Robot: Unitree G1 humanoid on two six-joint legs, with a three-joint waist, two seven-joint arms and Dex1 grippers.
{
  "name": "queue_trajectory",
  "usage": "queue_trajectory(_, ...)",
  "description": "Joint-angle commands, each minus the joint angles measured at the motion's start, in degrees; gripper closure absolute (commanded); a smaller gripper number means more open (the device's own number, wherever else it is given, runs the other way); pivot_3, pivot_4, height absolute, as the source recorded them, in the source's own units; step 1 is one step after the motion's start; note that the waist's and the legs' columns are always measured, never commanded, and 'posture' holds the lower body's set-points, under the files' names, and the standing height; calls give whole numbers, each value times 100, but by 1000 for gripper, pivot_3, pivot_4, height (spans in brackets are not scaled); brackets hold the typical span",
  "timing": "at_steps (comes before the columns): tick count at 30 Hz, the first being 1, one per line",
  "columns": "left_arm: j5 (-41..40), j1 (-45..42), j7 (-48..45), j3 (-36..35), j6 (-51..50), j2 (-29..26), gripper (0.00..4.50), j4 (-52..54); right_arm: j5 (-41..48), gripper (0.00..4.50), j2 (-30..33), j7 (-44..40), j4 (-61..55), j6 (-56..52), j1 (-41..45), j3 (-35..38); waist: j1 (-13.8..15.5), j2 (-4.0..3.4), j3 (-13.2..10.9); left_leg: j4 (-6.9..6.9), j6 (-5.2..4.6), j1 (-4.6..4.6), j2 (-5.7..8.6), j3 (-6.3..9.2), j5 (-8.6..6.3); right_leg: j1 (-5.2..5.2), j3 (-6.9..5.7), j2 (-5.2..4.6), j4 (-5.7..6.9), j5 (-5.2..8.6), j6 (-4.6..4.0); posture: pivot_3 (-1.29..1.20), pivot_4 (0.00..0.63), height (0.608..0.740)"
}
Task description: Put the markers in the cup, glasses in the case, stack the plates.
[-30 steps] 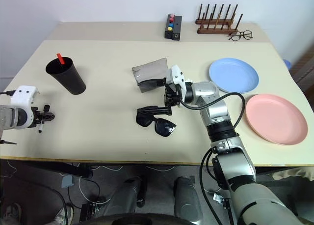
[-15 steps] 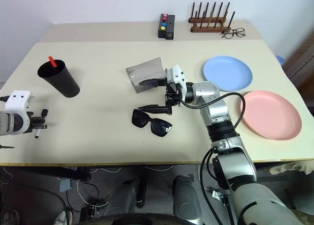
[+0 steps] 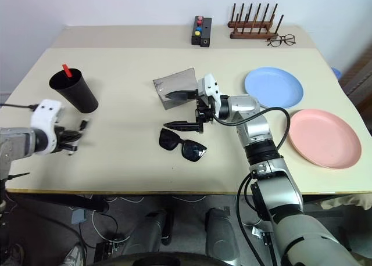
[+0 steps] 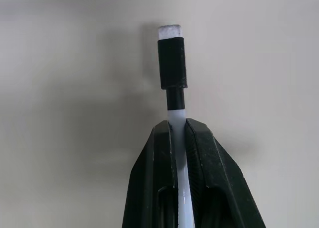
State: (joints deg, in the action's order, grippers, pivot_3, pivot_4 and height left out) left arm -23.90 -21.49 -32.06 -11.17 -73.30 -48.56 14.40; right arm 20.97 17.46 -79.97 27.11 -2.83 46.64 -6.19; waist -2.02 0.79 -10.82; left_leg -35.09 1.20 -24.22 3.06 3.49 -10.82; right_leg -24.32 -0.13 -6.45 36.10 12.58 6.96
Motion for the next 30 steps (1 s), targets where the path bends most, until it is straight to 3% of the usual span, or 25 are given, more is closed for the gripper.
queue_trajectory(1, -127, -273, -143, 357, 322, 113, 4453, 401, 32, 0, 54, 107, -140, 68, 215, 158, -1, 0, 0, 0, 0, 0, 1, 0, 0, 0, 0, 1, 0, 0, 0, 0, 150, 740)
queue_trajectory(5, 175, -864, 150, 623, 1029, 620, 4453, -193, -96, 0, 145, 407, -4, 66, 328, 215, 8, 0, 0, -3, -1, 0, 4, 0, 1, 0, 0, 4, 2, 0, 0, 0, 150, 740)
queue_trajectory(8, 996, -1431, 1371, 520, 2981, 1517, 4453, -882, -82, 0, 176, 677, 205, -8, 465, 364, 92, 12, -5, -7, -1, -1, 7, 0, 1, 2, -1, 2, 0, 0, 0, 0, 150, 740)
queue_trajectory(15, 780, -2712, 1920, -419, 4917, 2301, 4453, -2478, 109, 0, 158, 809, 300, 22, 631, 668, 102, 16, -7, -12, -2, -13, 10, -4, 1, -6, -2, 1, -4, -2, 1, 0, 150, 740)
queue_trajectory(22, 625, -3017, 2158, -1127, 6056, 2219, 4453, -2906, 413, 0, 44, 813, 233, -128, 685, 881, 103, 16, -8, -13, -3, -14, 10, -7, 1, -7, -3, 1, -1, -3, 2, 0, 150, 740)
queue_trajectory(30, 920, -2357, 2550, -1406, 6570, 1907, 4453, -1985, 448, 0, -45, 810, 267, -84, 633, 907, 102, 16, -8, -17, -3, -16, 11, -6, 1, -6, -3, 2, 3, -3, 2, 0, 150, 740)
